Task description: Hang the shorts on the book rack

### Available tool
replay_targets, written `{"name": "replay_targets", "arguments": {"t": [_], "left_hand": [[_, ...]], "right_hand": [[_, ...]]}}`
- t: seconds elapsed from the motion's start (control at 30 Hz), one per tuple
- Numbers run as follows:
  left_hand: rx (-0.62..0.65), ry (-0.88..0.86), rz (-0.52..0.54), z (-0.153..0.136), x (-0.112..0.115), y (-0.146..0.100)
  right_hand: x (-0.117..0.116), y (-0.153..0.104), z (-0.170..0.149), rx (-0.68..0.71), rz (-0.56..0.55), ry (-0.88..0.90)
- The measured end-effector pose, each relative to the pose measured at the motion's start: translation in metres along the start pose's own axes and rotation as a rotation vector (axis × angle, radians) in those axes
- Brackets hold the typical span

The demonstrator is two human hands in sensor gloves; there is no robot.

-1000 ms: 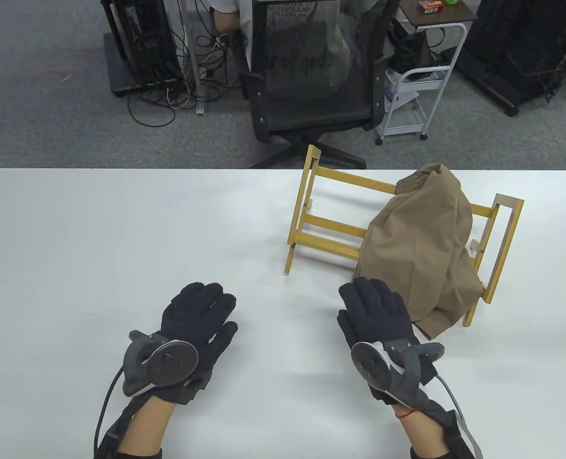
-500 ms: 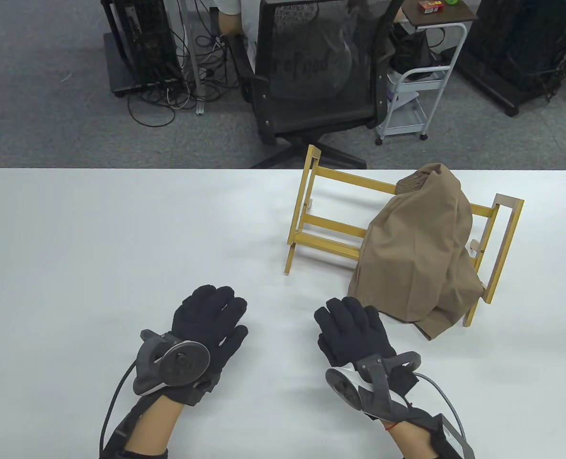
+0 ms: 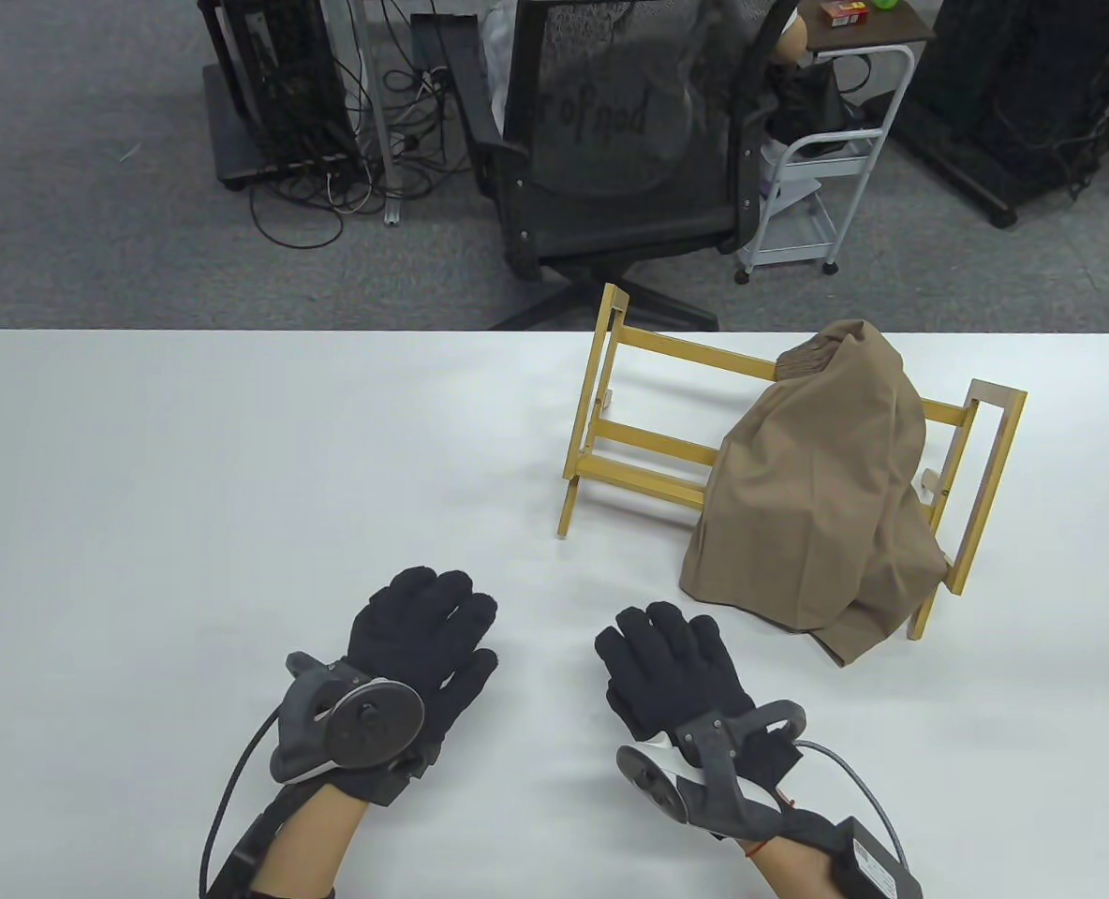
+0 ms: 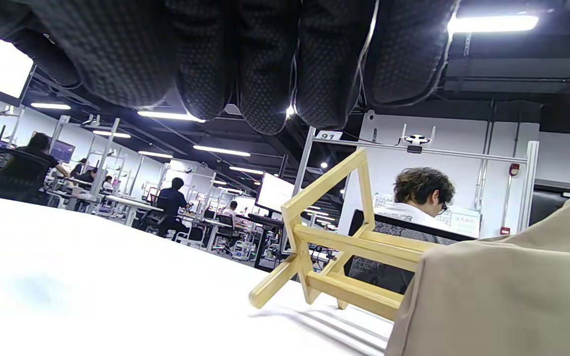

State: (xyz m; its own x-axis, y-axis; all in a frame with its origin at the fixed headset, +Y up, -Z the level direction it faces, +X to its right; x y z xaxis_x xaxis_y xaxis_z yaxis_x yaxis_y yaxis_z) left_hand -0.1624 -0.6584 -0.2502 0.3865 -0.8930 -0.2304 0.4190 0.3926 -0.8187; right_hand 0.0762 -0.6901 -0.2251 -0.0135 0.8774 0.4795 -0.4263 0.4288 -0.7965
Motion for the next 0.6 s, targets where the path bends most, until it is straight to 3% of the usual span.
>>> {"name": "replay_targets", "arguments": {"t": [0.6], "left_hand": [[0.012,-0.020,-0.005,0.0033,0.0016,-0.0020]], "right_hand": [[0.0005,-0.0030,0.0087,0.024,0.025,-0.024]]}}
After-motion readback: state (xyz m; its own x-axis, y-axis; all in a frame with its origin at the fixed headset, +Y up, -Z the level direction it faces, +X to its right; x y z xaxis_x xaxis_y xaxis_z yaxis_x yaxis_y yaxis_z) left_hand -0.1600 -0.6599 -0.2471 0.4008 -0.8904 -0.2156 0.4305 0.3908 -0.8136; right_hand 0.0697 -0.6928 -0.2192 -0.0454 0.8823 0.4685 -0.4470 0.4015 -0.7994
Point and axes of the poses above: the tracker on the back of each hand, its own z axis roughly to the thumb side, its own y axis roughly from the wrist to the fingertips, x = y × z, the point moved 3 cm from there along y, roughly from the wrist to the fingertips, and after that the axes turned 1 degree about x, right-handed, at the moved point
